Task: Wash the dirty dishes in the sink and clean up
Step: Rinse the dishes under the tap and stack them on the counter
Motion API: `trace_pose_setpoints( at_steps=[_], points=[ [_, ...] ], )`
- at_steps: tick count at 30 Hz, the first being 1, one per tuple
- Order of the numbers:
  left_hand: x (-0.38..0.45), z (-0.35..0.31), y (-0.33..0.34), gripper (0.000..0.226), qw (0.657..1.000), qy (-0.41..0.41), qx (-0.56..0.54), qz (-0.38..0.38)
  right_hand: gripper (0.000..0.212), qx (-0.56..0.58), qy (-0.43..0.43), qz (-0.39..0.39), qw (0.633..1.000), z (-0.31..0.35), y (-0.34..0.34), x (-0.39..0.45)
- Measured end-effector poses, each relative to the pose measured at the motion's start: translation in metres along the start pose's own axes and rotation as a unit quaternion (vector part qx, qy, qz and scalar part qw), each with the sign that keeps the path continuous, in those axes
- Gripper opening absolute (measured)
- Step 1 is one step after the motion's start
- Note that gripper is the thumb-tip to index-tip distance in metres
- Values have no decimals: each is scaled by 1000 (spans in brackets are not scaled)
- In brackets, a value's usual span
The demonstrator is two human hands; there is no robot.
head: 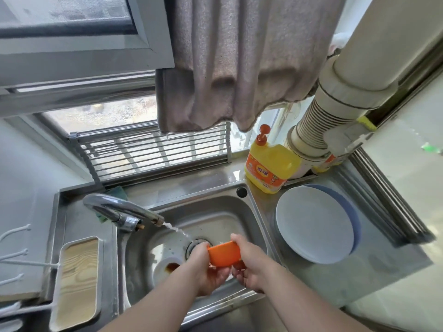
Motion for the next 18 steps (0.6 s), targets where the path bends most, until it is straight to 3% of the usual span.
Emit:
trace_pose_setpoints(
  at_steps=[4, 6, 8, 13, 18],
  points=[
    [-19, 0, 55, 53, 994, 109, 4, 11, 30, -1, -97, 8, 995, 24, -43, -10],
    [-22, -4, 81, 46, 980, 185, 66, 18, 22, -11, -154, -12, 988, 39, -76, -22],
    [-18, -7, 105, 36, 956, 245, 158, 31, 35, -13, -187, -44, 981, 50, -116, -29],
    [-20, 4, 168, 24, 916, 291, 255, 103, 46, -14, -193, -136, 972, 51, -206, -15],
    [-15, 13, 181, 19, 916, 319, 237, 65, 43, 7, -160, -148, 976, 35, -242, 15]
  ],
)
Point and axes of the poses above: each hand's wrist, its own x-axis towards the middle knuckle, its own y-axis out of the palm, z = x × y, the point moved 4 cm from there along x, towards the middle knuckle, and after that the axes turned 2 degrees about -x, right-handed, at the moved point
